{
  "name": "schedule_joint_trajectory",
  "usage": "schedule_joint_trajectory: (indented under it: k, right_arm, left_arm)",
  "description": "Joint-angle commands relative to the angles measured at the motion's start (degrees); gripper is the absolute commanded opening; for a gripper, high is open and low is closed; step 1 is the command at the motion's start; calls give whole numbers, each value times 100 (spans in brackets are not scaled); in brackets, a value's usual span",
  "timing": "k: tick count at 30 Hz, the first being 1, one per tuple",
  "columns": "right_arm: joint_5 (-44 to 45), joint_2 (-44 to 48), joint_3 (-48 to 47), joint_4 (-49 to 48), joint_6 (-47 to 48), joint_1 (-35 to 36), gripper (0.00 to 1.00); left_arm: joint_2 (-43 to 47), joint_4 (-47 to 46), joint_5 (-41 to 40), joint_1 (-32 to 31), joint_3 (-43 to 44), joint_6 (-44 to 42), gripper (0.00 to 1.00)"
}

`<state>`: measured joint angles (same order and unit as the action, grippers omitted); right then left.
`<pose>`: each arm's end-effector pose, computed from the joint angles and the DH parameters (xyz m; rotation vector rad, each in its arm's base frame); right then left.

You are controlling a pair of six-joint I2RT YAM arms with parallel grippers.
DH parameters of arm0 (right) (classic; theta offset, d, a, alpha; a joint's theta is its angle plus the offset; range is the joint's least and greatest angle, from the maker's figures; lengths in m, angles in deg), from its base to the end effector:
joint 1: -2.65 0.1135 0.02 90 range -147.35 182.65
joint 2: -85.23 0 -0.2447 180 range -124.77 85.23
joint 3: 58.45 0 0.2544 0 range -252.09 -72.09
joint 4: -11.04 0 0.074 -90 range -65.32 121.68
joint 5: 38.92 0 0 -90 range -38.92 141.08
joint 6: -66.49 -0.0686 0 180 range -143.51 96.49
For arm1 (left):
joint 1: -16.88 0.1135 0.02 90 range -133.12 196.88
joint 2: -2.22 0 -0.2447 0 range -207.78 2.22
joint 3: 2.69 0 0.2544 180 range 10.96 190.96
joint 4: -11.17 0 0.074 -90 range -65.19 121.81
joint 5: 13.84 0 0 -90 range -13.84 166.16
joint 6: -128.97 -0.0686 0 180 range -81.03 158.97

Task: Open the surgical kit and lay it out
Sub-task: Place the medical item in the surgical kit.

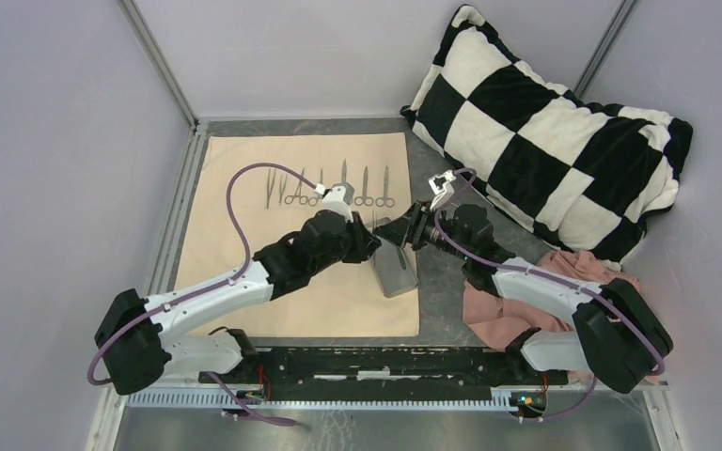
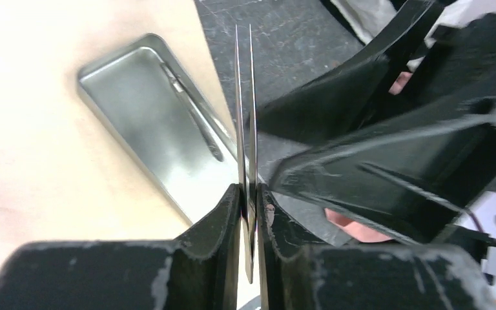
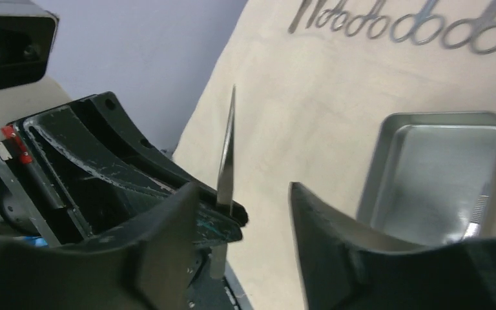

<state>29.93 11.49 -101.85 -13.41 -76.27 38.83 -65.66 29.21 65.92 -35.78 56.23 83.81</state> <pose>0.2342 0.2020 0.2057 -0.0420 1.8946 1.4300 0.1948 -0.2353 0.2363 0.0288 2.1511 -0.8628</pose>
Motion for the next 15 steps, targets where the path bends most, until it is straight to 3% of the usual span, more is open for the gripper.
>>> schedule_joint_trajectory:
  k: [1,4,8,15]
  right_arm:
    - [366,415,-483,1544,1509,-288,67]
    - [666,706,-501,2196,2277,-601,77]
    - [894,890,-528,2703,3085,-811,78]
    - [886,801,-489,2832,3570,-886,77]
  left_arm:
    - [129,233,138,423,252,-909,2]
    - [152,474,1164,1227,244,-1376,2]
    - [-113,894,2140,2396,427,-2151,2]
    - [-1406,1890,1564,3821,1698,-3668,2]
